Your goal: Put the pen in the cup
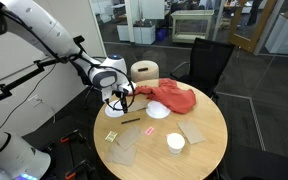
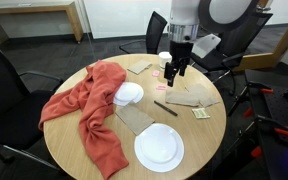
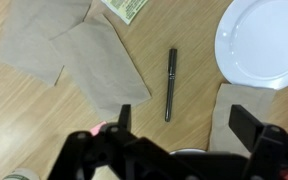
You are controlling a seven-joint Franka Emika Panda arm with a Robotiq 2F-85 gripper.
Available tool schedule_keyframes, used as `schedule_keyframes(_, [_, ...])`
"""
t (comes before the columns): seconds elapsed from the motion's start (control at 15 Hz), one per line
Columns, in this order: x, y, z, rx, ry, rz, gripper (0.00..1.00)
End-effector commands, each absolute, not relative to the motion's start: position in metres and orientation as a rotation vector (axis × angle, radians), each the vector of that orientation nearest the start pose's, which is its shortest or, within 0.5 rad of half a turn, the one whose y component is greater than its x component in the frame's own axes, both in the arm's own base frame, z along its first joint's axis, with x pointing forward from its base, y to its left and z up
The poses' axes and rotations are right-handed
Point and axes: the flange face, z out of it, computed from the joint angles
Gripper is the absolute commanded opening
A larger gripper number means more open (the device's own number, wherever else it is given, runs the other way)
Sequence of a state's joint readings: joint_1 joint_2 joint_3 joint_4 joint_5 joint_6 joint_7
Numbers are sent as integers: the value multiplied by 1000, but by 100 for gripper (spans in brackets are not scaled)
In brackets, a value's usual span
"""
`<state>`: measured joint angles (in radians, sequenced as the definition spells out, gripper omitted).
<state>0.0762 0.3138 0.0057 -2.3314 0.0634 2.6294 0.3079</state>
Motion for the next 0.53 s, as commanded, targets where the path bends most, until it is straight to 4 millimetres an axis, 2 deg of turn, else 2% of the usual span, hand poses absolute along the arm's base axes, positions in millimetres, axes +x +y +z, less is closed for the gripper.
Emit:
schedule_keyframes(0.0, [542,41,175,-3093,496,-10,100])
schedule_keyframes(0.33, [556,43,142,-3098,502,-3,100])
schedule_keyframes(0.4, [555,45,138,-3100,505,2,100])
schedule_keyframes(0.47, [549,40,143,-3099,464,30,100])
